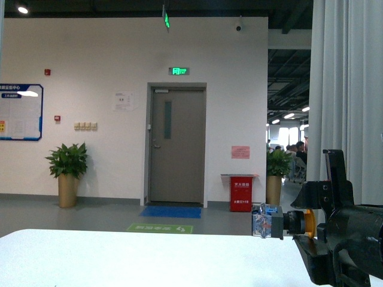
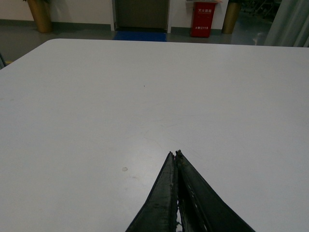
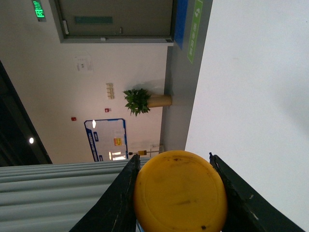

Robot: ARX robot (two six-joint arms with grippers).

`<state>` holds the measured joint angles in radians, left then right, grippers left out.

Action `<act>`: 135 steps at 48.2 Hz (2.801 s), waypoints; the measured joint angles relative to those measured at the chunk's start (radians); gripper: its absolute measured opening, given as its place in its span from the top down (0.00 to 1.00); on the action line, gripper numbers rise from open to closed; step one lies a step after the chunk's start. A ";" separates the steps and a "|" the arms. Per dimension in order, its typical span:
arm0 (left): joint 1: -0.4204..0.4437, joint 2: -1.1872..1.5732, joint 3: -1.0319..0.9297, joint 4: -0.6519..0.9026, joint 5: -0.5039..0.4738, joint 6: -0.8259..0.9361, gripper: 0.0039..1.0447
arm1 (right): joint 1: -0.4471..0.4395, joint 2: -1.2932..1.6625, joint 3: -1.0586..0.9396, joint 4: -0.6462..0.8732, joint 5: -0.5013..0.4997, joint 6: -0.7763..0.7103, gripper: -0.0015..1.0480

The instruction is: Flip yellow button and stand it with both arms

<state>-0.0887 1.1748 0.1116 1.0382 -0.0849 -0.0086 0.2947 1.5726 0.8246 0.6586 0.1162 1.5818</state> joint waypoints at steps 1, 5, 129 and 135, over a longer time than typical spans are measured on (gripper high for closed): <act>0.002 -0.008 -0.003 -0.004 0.000 0.000 0.97 | 0.000 0.000 -0.001 0.000 0.000 0.000 0.65; 0.017 -0.071 -0.022 -0.040 0.019 0.000 0.97 | 0.000 -0.003 -0.005 0.000 0.000 0.000 0.65; 0.087 -1.171 -0.088 -1.038 0.085 0.001 0.41 | -0.032 -0.098 -0.002 0.004 0.101 -0.356 0.66; 0.087 -1.171 -0.088 -1.038 0.085 0.001 0.23 | -0.032 -0.111 0.021 0.046 0.130 -0.569 0.66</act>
<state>-0.0021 0.0036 0.0235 0.0006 -0.0002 -0.0078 0.2623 1.4616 0.8455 0.7048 0.2462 1.0130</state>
